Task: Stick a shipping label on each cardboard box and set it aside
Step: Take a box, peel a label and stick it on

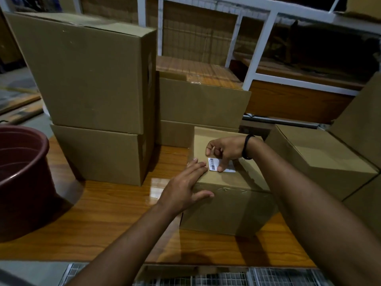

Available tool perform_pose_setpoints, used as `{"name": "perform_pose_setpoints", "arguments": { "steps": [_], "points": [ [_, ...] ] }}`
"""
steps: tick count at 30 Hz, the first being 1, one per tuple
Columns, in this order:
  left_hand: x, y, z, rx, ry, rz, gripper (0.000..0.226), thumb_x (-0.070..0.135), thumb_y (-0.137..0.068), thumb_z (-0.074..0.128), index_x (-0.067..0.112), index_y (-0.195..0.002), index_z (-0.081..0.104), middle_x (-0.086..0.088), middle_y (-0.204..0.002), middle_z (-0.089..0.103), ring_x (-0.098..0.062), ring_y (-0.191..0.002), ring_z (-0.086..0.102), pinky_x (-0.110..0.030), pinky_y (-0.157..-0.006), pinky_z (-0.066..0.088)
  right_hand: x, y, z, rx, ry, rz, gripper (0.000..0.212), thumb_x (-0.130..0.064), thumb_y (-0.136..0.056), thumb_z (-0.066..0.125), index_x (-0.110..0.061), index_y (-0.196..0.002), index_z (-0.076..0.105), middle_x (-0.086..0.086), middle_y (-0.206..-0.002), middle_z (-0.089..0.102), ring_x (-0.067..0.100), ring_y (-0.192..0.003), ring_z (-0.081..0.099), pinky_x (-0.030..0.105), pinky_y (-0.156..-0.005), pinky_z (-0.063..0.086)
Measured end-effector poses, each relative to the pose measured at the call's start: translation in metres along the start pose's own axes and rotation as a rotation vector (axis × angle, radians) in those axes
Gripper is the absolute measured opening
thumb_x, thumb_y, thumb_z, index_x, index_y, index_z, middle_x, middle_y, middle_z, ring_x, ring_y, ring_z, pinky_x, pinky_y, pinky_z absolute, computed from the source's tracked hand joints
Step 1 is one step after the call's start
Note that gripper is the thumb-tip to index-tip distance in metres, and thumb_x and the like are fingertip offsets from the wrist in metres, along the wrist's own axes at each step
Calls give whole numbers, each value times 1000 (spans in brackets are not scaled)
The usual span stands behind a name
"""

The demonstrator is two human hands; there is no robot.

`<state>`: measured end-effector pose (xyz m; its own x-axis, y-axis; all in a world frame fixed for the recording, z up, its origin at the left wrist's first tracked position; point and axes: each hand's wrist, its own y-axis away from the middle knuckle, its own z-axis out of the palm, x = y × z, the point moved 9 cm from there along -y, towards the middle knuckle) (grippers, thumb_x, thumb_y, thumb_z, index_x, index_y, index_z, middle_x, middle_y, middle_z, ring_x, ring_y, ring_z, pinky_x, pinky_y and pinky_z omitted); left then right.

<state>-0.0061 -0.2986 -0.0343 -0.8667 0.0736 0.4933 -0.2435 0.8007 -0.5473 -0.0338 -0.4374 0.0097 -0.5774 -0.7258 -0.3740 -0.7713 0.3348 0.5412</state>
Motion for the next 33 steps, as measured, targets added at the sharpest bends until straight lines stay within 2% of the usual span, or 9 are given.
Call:
{"name": "perform_pose_setpoints", "arguments": {
  "steps": [6, 13, 18, 20, 22, 25, 28, 30, 33],
  "points": [
    [0, -1, -2, 1, 31, -12, 79, 58, -76, 67, 15, -140, 49, 1, -150, 43, -3, -144, 14, -27, -112, 22, -2, 7, -4, 84, 16, -27, 39, -11, -70, 84, -21, -89, 52, 2, -96, 63, 20, -93, 59, 37, -79, 53],
    [-2, 1, 2, -15, 25, -18, 80, 62, -77, 62, 17, -141, 47, 3, -151, 42, -7, -145, 17, -32, -114, 27, 21, 28, -18, 260, -165, -84, 31, -19, -73, 83, -15, -98, 65, 3, -104, 68, 20, -97, 63, 32, -77, 54],
    [-1, 3, -2, 16, 9, 26, 77, 61, -78, 62, 15, -139, 51, 2, -148, 46, -4, -143, 19, -28, -115, 20, 37, 57, -23, 349, -415, -214, 24, 8, -81, 66, -14, -77, 55, 9, -97, 67, 16, -95, 65, 37, -84, 53],
    [2, 3, -3, 25, -4, 42, 77, 62, -79, 61, 14, -138, 52, 1, -147, 47, -4, -143, 19, -27, -116, 17, 45, 71, -30, 418, -562, -247, 27, 16, -82, 58, -10, -75, 51, 7, -103, 69, 10, -100, 67, 29, -81, 55],
    [3, 3, -3, 22, -8, 39, 77, 63, -79, 59, 14, -138, 52, 1, -148, 46, -1, -142, 17, -22, -116, 12, 51, 83, -34, 481, -662, -261, 27, 13, -83, 59, -11, -75, 50, 4, -108, 69, 7, -99, 66, 23, -76, 53],
    [3, 1, -5, 4, -18, 8, 84, 74, -78, 51, 17, -139, 51, 5, -149, 44, 1, -142, 16, -20, -116, 9, 55, 87, -30, 491, -758, -272, 12, -8, -80, 69, -14, -83, 60, 12, -107, 68, 20, -94, 66, 31, -77, 53],
    [5, -6, -10, -47, 13, -91, 94, 89, -71, 37, 23, -136, 54, 10, -146, 47, 2, -138, 24, -30, -118, 14, 56, 81, -18, 521, -817, -217, 8, -15, -87, 64, -14, -95, 63, 9, -96, 66, 19, -84, 65, 33, -77, 53],
    [10, -11, -18, -47, 104, -203, 88, 87, -68, 43, 27, -131, 58, 11, -138, 54, 0, -132, 34, -39, -114, 29, 46, 76, -9, 531, -769, -211, 6, -18, -91, 61, -17, -96, 64, 3, -94, 67, 17, -86, 64, 35, -81, 52],
    [19, -14, -30, 51, 402, -369, 84, 78, -64, 65, 28, -132, 57, 8, -127, 60, -8, -117, 53, -26, -87, 50, 26, 71, 4, 493, -781, -272, 13, -23, -89, 64, -15, -99, 67, 0, -91, 69, 13, -83, 66, 30, -74, 55]
  ]
}}
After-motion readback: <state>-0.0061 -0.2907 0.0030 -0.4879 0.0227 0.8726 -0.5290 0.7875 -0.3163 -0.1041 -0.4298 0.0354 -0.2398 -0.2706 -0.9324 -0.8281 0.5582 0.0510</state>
